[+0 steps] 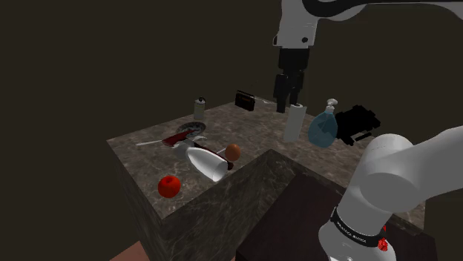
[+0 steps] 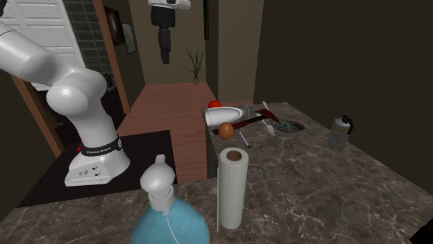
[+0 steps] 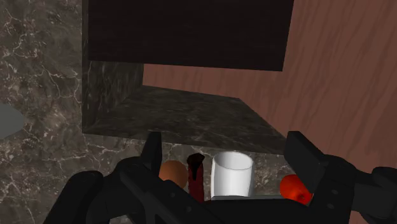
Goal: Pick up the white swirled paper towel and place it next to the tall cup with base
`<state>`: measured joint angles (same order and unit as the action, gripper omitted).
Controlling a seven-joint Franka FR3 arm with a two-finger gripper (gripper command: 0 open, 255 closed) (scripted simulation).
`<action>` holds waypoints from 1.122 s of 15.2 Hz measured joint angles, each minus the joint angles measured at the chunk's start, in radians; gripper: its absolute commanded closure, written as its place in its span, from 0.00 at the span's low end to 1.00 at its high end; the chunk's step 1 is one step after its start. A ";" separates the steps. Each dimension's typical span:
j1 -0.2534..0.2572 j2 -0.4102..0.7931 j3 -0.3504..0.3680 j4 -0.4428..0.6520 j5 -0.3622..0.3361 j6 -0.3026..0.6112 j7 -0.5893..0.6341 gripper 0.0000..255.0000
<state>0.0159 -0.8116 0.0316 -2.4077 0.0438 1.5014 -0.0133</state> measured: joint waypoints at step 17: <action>-0.120 0.241 -0.292 0.019 -0.200 0.268 -0.291 0.00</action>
<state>-0.1041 -0.5704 -0.2600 -2.3884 -0.1564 1.7697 -0.3042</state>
